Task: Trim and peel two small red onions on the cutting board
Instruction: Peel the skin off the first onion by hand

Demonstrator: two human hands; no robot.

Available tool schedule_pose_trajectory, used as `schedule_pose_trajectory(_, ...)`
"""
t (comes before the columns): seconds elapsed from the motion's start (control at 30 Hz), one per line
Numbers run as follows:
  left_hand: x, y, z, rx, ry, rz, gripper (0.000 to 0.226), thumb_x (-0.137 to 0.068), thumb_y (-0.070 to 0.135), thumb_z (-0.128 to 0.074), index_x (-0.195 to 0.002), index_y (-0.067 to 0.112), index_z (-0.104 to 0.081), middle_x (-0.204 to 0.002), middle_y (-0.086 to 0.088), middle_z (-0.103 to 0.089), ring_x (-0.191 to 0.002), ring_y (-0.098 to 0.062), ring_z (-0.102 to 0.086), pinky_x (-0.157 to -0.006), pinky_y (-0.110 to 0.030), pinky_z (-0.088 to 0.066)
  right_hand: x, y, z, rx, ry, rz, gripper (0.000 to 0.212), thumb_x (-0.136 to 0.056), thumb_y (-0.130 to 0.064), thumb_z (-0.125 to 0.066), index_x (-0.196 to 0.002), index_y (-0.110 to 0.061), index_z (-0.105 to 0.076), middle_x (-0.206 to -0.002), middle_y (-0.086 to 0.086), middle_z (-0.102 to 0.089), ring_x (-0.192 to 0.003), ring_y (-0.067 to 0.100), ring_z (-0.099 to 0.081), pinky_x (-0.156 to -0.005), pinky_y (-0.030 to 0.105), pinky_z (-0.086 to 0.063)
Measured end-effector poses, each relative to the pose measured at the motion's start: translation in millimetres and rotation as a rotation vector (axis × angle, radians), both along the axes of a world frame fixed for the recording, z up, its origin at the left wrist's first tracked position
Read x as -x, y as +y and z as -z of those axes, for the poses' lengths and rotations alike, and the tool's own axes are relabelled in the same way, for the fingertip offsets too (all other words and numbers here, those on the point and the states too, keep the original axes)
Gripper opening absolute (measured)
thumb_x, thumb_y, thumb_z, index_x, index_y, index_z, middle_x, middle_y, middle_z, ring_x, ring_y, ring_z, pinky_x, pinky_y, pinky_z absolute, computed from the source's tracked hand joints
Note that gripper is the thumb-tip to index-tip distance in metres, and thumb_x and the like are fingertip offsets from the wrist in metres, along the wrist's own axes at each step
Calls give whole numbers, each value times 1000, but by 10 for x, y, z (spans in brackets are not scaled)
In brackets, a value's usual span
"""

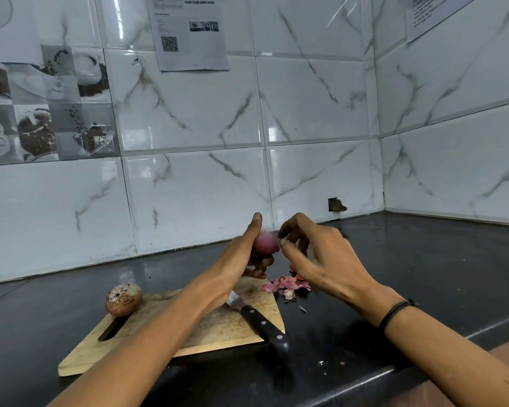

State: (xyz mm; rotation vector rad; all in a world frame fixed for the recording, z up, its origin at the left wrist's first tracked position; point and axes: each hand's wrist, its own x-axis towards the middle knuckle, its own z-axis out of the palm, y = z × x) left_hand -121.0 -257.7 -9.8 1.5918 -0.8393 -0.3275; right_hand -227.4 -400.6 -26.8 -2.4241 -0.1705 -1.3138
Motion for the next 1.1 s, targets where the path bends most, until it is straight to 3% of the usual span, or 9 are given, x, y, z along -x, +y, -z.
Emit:
schedule_pose_trajectory(0.07, -5, 2, -1, 4, 17, -5, 68, -95, 73, -35, -75, 20, -72, -61, -1, -60, -64, -15, -55, -79, -35, -51, 15, 20, -9, -7, -63, -45, 18, -95, -47, -50, -89, -32, -59, -77, -13, -63, -70, 10, -64, -63, 37, -53)
schedule_pose_trajectory(0.2, -15, -24, 4, -7, -18, -22, 73, -98, 68, -38, -97, 4, -74, -57, 2, -58, -58, -12, -53, -78, -35, -50, -16, 8, -15, 96, -144, -62, 36, -90, -62, -62, -77, -28, -63, -79, -15, -55, -70, 11, -56, -59, 28, -46)
schedule_pose_trajectory(0.33, -15, -37, -4, -14, -10, -44, 63, -96, 66, -43, -84, 11, -72, -58, -1, -60, -52, -11, -55, -82, -37, -51, -23, 12, -28, 111, -145, -84, 41, -79, -60, -77, -92, -27, -56, -85, -13, -54, -72, 12, -54, -58, 32, -48)
schedule_pose_trajectory(0.43, 13, -36, -14, -50, -51, -46, 68, -98, 64, -40, -88, 5, -70, -53, 0, -56, -49, -11, -52, -84, -36, -52, -17, 41, -29, 72, -125, -99, 45, -78, -52, -83, -101, -27, -53, -86, -14, -56, -74, 13, -56, -59, 35, -51)
schedule_pose_trajectory(0.5, 33, -36, -25, -67, -92, -54, 73, -99, 62, -37, -92, -3, -69, -52, -1, -54, -50, -12, -50, -82, -34, -51, -23, 46, -26, 72, -113, -118, 47, -77, -45, -85, -103, -26, -52, -86, -20, -55, -76, 12, -57, -59, 28, -49)
schedule_pose_trajectory(0.6, 44, -25, -28, -67, -129, -44, 67, -100, 61, -37, -84, 4, -67, -54, -3, -52, -54, -15, -49, -82, -35, -51, -36, 43, -23, 93, -112, -153, 49, -78, -40, -85, -107, -27, -48, -93, -23, -57, -79, 11, -59, -61, 18, -44)
schedule_pose_trajectory(0.77, 61, -12, -43, -66, -168, -19, 60, -101, 56, -35, -83, 8, -65, -64, -11, -53, -62, -21, -49, -76, -34, -48, -46, 37, -15, 108, -111, -169, 51, -79, -39, -82, -110, -33, -42, -95, -6, -63, -81, 13, -61, -60, 23, -49)
schedule_pose_trajectory(0.97, 88, 21, -23, -87, -222, 25, 47, -106, 48, -27, -91, 26, -66, -76, -15, -52, -72, -23, -48, -67, -26, -45, -56, 37, -10, 89, -79, -158, 52, -78, -32, -86, -108, -28, -43, -87, -6, -61, -78, 11, -59, -61, 18, -46)
schedule_pose_trajectory(1.1, 95, 23, -33, -77, -205, 38, 55, -102, 56, -31, -86, 13, -61, -74, -15, -52, -71, -23, -47, -71, -29, -45, -65, 42, -1, 117, -73, -130, 48, -82, -27, -84, -102, -30, -41, -72, -6, -58, -68, 16, -58, -57, 26, -48)
